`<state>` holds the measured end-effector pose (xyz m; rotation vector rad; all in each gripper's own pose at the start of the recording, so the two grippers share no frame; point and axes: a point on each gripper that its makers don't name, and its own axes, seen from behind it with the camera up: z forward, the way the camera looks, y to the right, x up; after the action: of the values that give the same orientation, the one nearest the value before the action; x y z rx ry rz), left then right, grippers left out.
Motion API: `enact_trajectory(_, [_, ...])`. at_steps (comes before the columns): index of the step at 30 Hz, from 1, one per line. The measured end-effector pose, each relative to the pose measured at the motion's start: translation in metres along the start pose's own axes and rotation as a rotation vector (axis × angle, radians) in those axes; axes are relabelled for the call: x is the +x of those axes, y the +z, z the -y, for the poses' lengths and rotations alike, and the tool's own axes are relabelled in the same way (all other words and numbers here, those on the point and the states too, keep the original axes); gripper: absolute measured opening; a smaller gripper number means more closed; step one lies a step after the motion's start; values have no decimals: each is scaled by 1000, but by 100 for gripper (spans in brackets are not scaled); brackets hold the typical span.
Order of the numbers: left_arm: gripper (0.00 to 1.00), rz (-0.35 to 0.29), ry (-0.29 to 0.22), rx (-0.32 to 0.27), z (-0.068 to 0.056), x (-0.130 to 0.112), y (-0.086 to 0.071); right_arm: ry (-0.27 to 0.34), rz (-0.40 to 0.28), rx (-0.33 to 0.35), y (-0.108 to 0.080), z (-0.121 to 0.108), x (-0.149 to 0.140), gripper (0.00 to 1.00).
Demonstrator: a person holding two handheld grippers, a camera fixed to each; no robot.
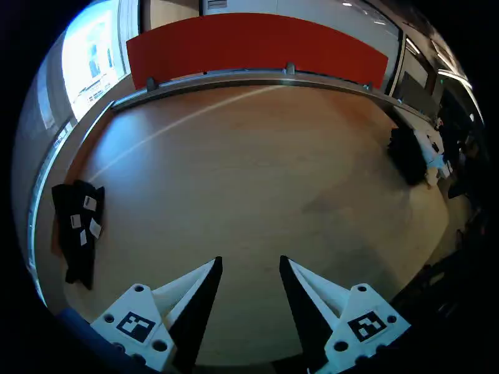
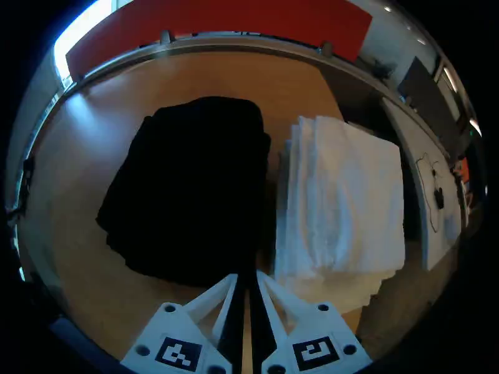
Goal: Fold towel
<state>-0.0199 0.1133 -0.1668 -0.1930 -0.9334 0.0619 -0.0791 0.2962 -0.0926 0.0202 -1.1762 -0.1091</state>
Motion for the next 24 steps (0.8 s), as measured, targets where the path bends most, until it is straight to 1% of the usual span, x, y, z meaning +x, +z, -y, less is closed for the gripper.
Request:
enact_trajectory(8, [67, 4, -7, 6, 0, -4, -1, 1, 24, -10, 5, -3, -2, 4])
enact_trajectory(14, [67, 6, -12, 8, 1, -7, -2, -8, 26, -18, 6, -2, -1, 4])
enact_trajectory(20, [67, 1, -14, 8, 2, -5, -1, -5, 6, -22, 1, -1, 0, 7])
enact_trajectory(24, [67, -4, -14, 5, 2, -2, 0, -5, -20, -26, -7, -1, 1, 12])
